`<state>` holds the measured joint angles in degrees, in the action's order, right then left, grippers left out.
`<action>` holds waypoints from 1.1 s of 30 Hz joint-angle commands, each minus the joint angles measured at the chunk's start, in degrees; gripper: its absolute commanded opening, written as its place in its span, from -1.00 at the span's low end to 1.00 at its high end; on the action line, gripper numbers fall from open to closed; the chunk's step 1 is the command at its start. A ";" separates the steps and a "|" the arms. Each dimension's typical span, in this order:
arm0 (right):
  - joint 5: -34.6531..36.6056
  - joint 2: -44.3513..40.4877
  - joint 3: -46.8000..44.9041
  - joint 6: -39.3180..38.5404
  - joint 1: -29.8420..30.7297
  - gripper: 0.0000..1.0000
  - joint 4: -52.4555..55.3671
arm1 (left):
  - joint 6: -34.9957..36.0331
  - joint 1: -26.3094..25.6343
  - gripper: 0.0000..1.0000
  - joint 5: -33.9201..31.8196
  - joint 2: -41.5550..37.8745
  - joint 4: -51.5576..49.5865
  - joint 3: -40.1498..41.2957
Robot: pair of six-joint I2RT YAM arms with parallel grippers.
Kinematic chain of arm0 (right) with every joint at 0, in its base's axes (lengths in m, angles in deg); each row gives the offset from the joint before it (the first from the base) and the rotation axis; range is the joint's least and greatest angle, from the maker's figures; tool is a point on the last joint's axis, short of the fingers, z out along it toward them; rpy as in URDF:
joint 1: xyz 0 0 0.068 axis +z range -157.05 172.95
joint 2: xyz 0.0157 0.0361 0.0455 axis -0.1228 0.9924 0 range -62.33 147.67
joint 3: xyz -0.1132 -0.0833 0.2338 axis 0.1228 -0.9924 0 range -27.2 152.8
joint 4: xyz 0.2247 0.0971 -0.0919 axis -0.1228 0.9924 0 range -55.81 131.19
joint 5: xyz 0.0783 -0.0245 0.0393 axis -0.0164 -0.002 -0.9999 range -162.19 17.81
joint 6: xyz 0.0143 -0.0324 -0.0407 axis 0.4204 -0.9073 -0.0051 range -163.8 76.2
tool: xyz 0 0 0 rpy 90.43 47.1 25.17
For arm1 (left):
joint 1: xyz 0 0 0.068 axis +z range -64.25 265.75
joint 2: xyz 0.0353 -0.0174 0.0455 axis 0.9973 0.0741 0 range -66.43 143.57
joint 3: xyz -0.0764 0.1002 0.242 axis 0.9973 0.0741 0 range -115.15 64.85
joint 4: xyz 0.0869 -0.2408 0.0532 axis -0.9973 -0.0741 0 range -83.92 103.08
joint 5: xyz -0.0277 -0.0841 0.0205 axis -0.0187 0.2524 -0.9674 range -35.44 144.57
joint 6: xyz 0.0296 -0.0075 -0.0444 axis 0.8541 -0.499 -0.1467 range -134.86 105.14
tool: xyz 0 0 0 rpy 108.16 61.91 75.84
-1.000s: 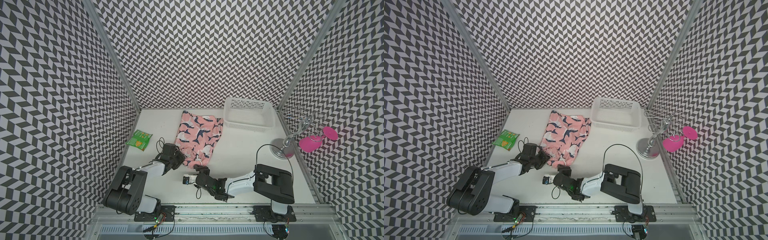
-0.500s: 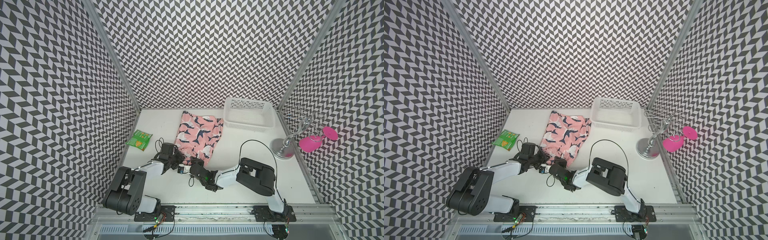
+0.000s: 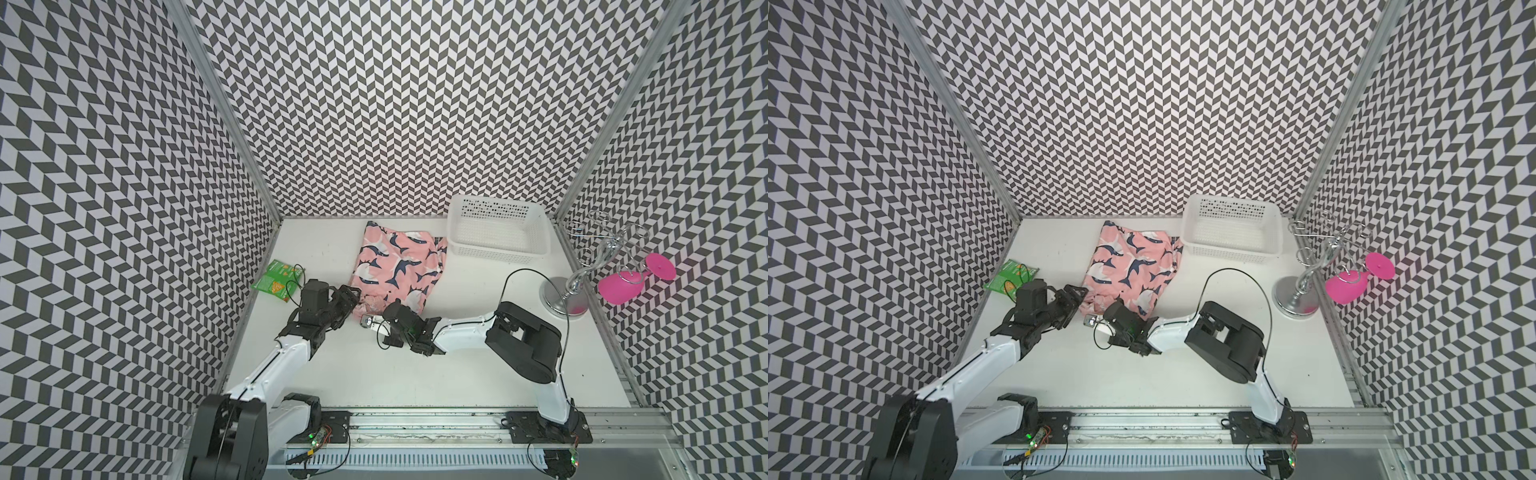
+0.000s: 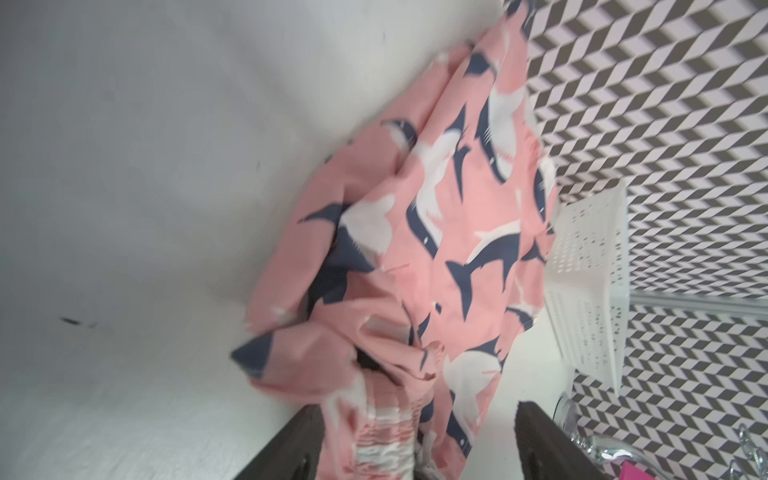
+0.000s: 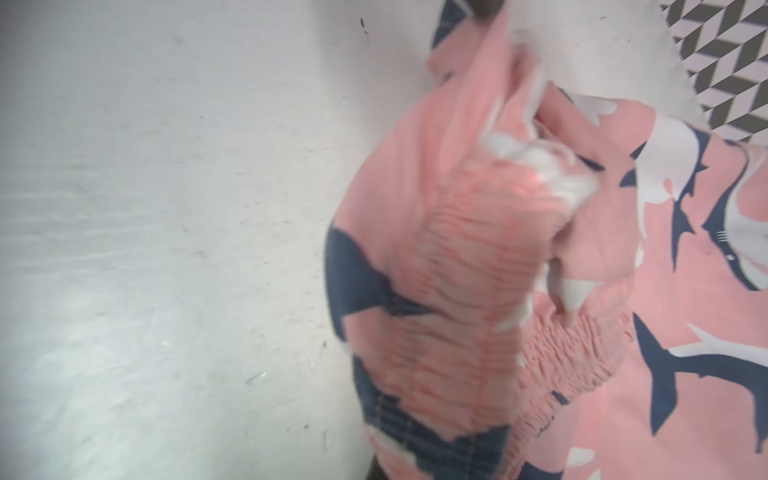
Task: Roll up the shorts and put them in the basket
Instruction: Roll the shorts at the center of the board.
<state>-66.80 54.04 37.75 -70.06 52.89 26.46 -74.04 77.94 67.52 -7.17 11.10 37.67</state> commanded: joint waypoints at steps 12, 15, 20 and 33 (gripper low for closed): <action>-43.62 0.42 7.37 20.21 -8.45 -1.00 15.70 | 2.84 0.63 0.53 0.33 -18.03 -8.45 12.60; -52.83 2.10 8.65 24.95 -11.70 -1.00 14.90 | 3.19 -0.25 0.53 0.47 -23.47 -10.21 14.22; -62.41 8.94 12.34 30.71 -15.13 -1.00 15.93 | 2.93 -1.94 0.55 1.10 -29.68 -10.11 17.08; -75.06 16.23 7.84 51.03 -21.15 -1.00 -3.74 | -1.40 -11.88 0.61 -5.22 -17.78 13.72 25.05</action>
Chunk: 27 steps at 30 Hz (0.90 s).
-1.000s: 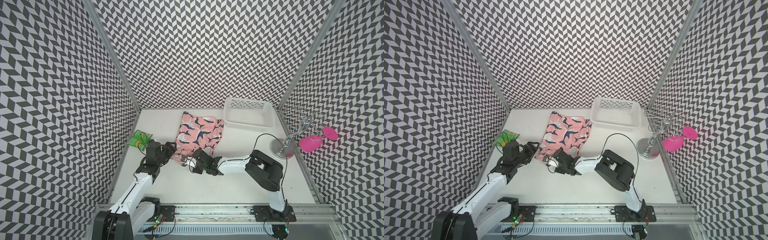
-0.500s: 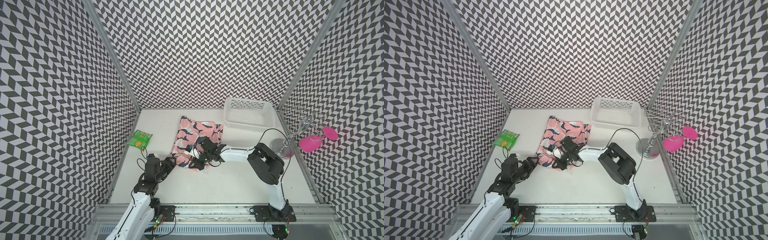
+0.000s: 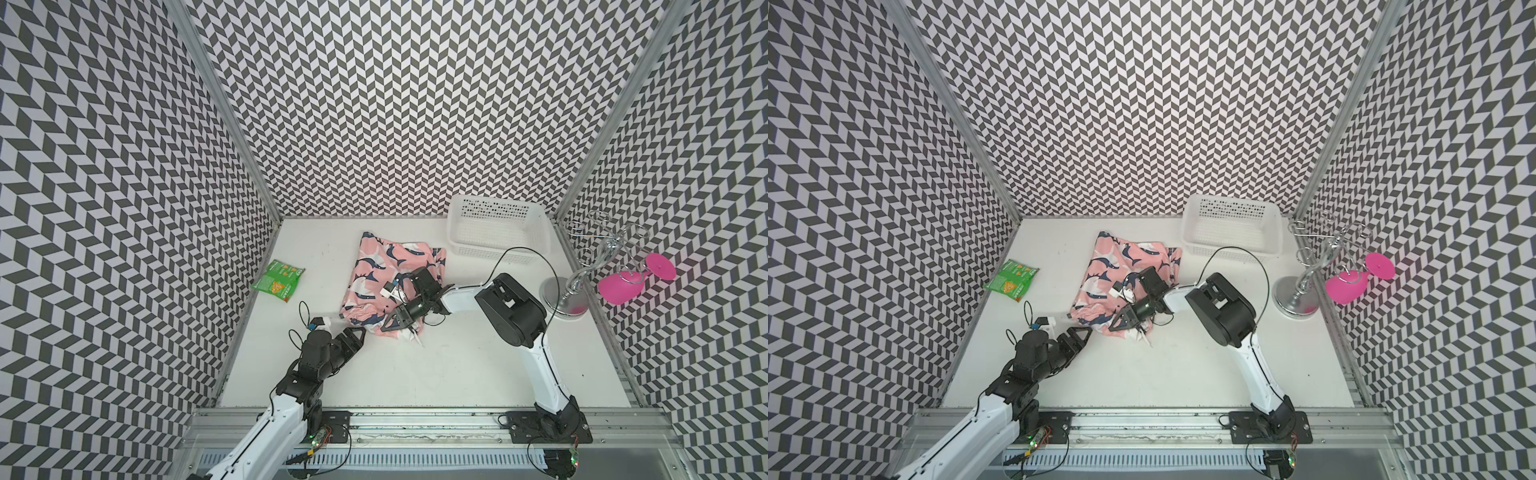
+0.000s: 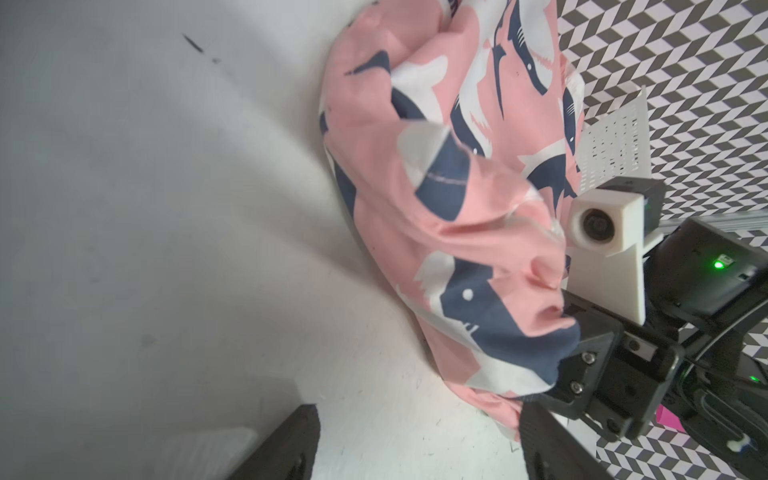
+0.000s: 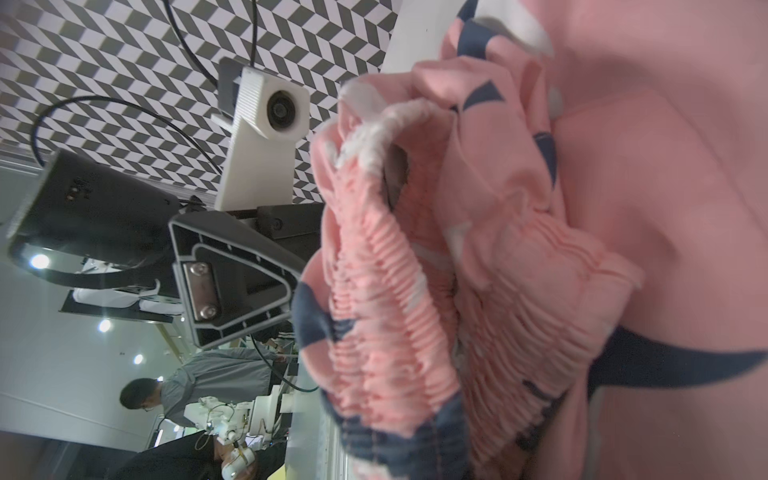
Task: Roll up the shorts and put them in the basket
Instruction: Roll the shorts at the center of the board.
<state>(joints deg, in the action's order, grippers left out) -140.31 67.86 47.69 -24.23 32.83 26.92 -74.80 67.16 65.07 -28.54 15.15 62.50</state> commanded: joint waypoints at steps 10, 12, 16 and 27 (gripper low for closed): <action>-2.18 3.23 -3.04 7.70 -1.51 -1.00 -8.13 | -2.91 -2.52 0.66 -9.91 18.45 34.92 2.59; -2.37 3.45 -3.22 8.27 -1.56 -1.00 -8.85 | -2.98 -2.91 0.66 -9.37 24.21 39.77 1.45; -2.71 3.41 -3.44 9.47 -1.51 -1.00 -10.25 | -2.98 -2.91 0.63 -7.38 36.85 46.90 -1.63; -3.30 3.68 -4.32 10.30 -1.73 -1.00 -11.63 | -4.01 -3.27 0.07 -6.90 51.08 53.33 -8.11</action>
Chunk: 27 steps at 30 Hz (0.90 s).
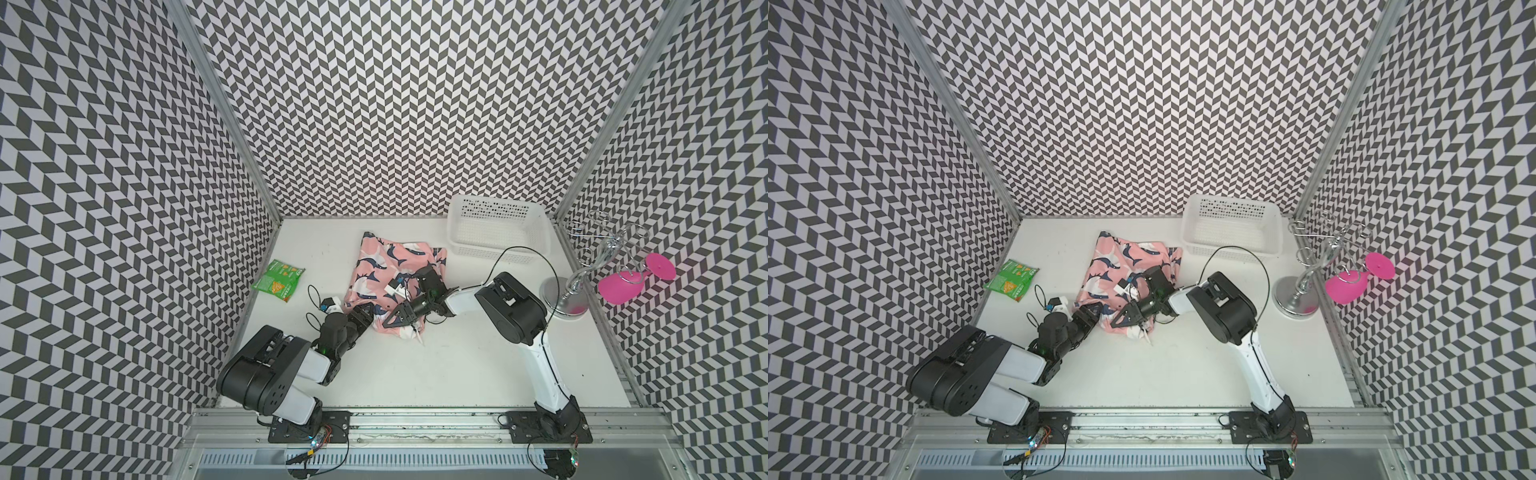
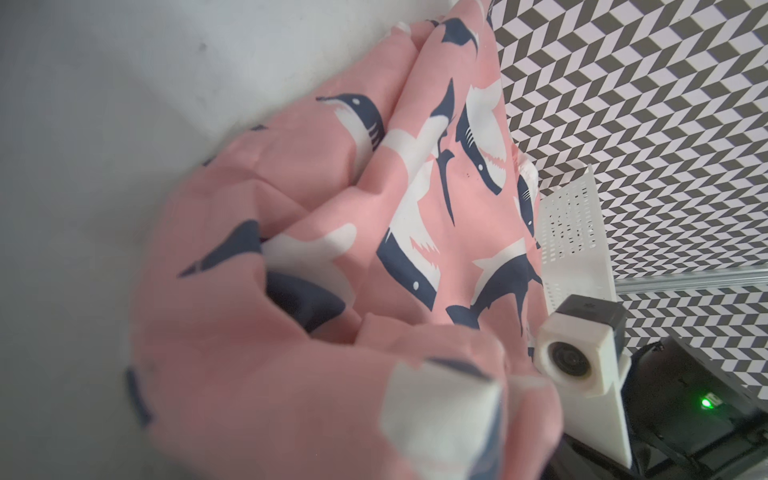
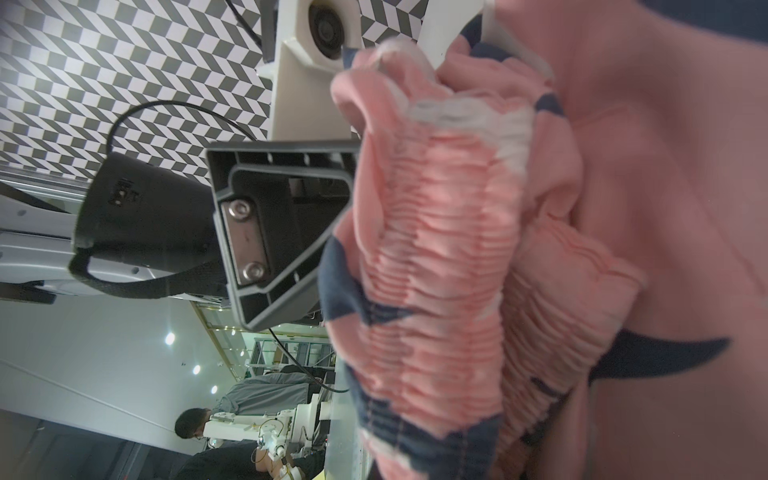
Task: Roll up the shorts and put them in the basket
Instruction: Roll the shorts at the center of the board.
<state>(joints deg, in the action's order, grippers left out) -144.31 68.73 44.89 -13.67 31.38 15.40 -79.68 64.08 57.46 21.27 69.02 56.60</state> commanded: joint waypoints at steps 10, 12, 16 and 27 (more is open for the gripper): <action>10.53 -5.04 -1.41 -9.63 -2.13 -0.55 11.90 | 2.68 -0.13 -1.00 0.02 -4.54 -21.04 -9.17; 19.66 -10.35 -1.35 -16.17 -2.05 -0.36 19.24 | 2.78 -0.21 -1.00 -0.26 -5.81 -26.47 -10.29; 38.98 -21.65 -4.38 -23.73 -0.39 -0.24 25.02 | 2.13 -0.09 -1.00 1.16 -6.62 -33.49 -11.33; 92.04 -36.11 -16.60 -45.93 24.63 0.09 17.63 | 0.57 0.74 -1.00 4.56 -9.38 -48.65 -15.60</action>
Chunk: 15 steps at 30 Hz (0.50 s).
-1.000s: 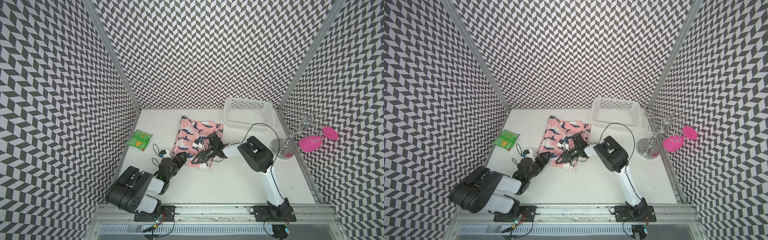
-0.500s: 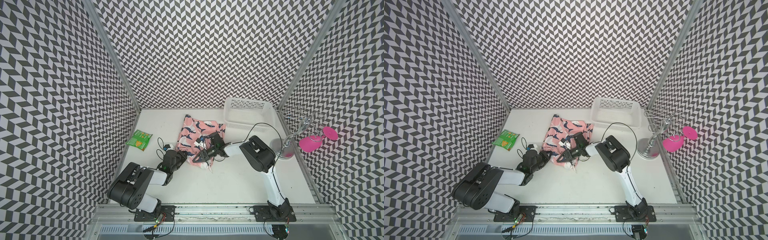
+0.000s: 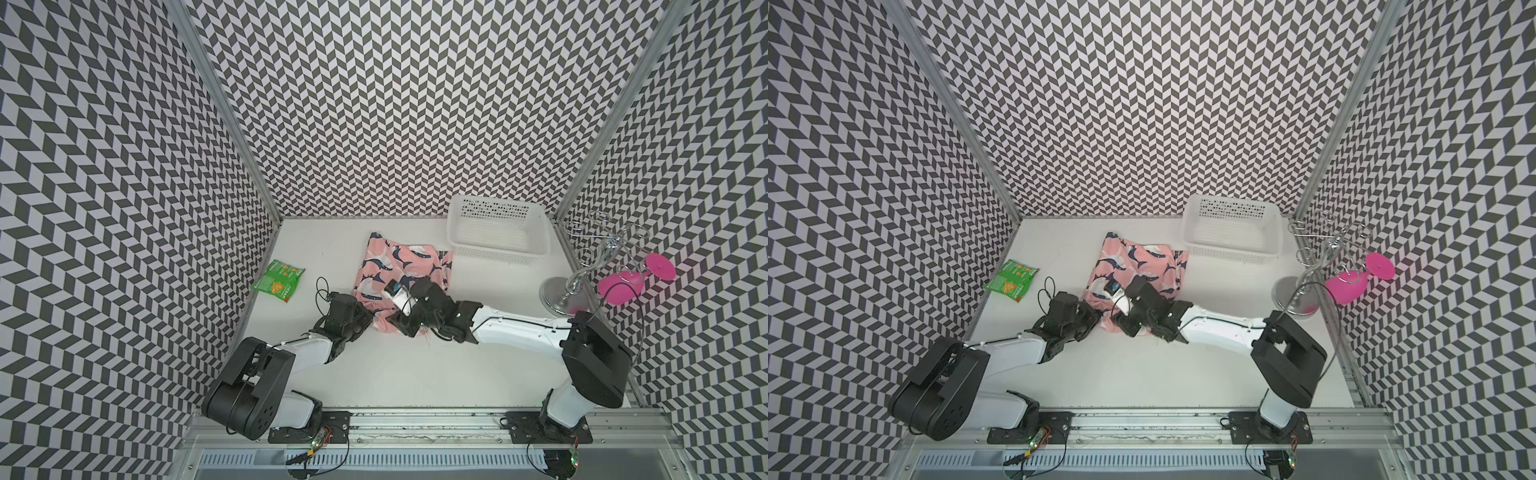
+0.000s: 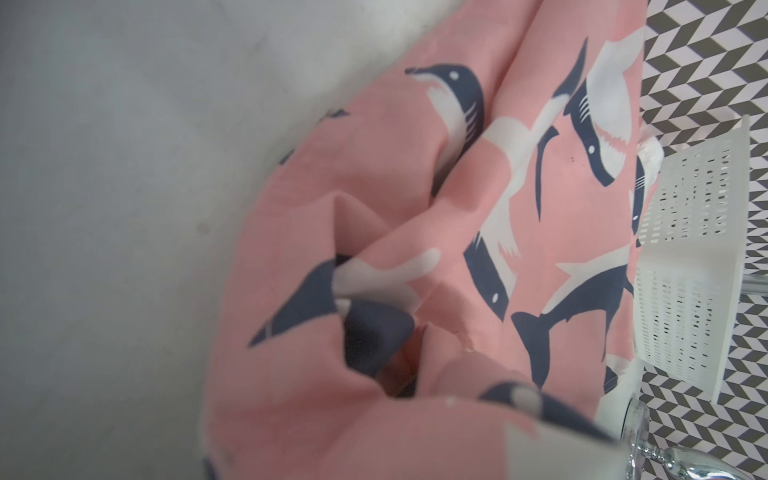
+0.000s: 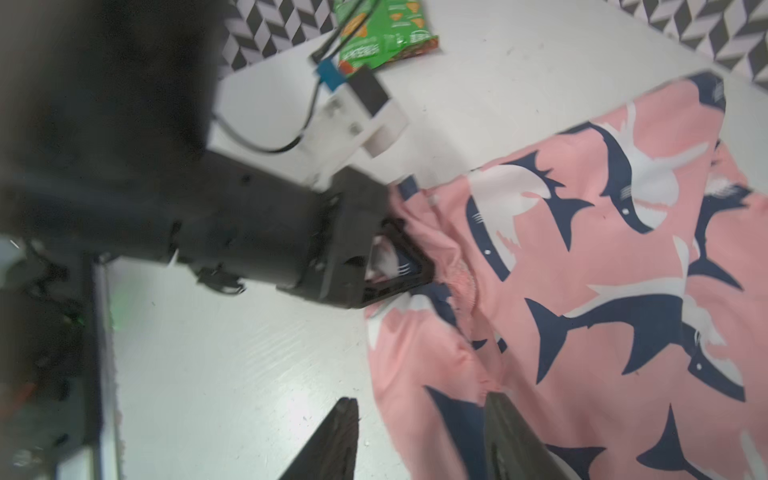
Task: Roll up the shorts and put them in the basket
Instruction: Roll the shorts at the center of the board.
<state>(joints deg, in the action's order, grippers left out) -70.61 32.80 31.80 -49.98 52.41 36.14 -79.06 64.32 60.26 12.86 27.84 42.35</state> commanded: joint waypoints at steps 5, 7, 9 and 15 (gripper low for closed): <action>31.97 2.81 -8.36 -19.83 10.28 0.32 -14.84 | 0.90 1.17 -1.00 3.34 -1.26 -10.97 -3.41; 32.84 3.67 -9.31 -21.93 11.00 0.34 -18.05 | 0.94 1.22 -1.00 4.06 -1.51 -10.81 -3.34; 32.58 5.21 -8.57 -23.21 11.03 0.34 -18.01 | 0.85 1.40 -1.00 4.70 -1.68 -10.72 -3.25; 38.02 14.12 -8.66 -32.77 12.52 0.32 -23.73 | 0.71 1.93 -1.00 6.24 -2.28 -10.86 -2.99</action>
<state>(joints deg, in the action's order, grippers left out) -37.73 42.76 22.82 -76.18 63.95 18.26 -79.00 65.90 64.48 11.52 19.36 39.68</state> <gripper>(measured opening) 0.663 0.079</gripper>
